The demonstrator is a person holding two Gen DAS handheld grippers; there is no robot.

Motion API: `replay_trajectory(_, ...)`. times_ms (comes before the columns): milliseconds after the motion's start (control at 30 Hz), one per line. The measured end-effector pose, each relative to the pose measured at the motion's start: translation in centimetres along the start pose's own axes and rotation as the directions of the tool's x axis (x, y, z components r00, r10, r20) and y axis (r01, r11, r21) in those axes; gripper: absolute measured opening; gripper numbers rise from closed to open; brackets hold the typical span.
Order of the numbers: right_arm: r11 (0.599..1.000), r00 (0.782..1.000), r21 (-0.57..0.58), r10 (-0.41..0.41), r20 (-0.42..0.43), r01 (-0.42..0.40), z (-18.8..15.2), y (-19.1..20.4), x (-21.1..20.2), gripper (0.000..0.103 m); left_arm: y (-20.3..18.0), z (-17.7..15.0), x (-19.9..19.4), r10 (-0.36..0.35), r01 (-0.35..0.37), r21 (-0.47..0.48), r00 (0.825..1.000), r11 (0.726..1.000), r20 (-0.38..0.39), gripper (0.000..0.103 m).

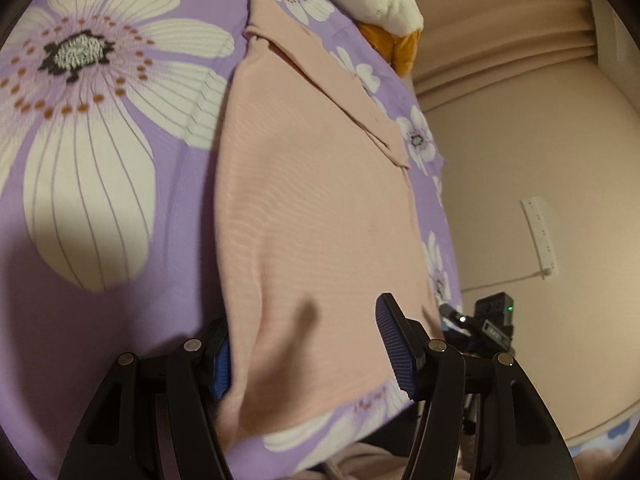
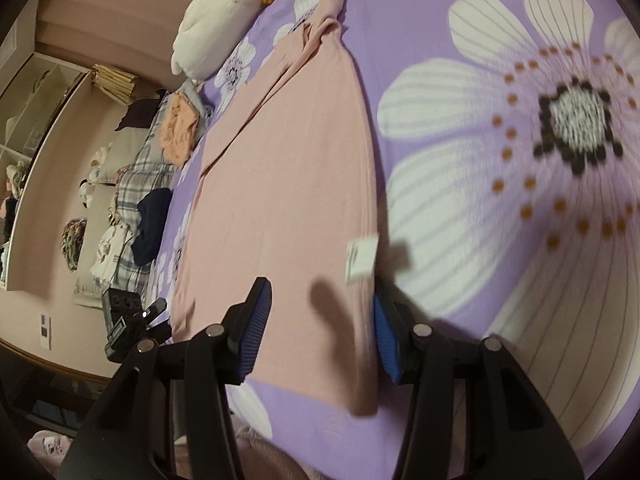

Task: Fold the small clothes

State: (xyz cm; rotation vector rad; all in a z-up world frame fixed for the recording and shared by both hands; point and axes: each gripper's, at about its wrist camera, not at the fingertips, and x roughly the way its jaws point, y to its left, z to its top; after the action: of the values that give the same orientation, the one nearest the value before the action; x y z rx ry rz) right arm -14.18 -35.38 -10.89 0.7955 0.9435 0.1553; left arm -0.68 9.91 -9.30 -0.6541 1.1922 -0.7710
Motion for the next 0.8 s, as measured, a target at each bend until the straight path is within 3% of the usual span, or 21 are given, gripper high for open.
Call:
replay_trajectory(367, 1.000, 1.000, -0.015, 0.013, 0.009, -0.013, 0.7, 0.8, 1.6, 0.049, -0.3, 1.5, 1.8, -0.001, 0.001, 0.011, 1.000, 1.000, 0.008, 0.061)
replay_trajectory(733, 0.999, 1.000, -0.024, 0.028, 0.002, -0.027, -0.6, 0.6, 0.9, 0.049, 0.2, -0.6, 0.1, -0.016, 0.016, 0.007, 1.000, 1.000, -0.011, 0.061)
replay_trajectory(767, 0.999, 1.000, -0.027, 0.028, 0.001, -0.028, -0.7, 0.6, 0.8, 0.049, 0.2, -0.7, 0.1, -0.012, 0.013, 0.007, 1.000, 1.000, -0.010, 0.060)
replay_trajectory(800, 0.999, 1.000, -0.033, 0.029, 0.003, -0.029, -0.9, 0.7, 0.8, 0.049, 0.2, -0.8, 0.0, -0.004, 0.004, 0.008, 1.000, 1.000, -0.007, 0.054)
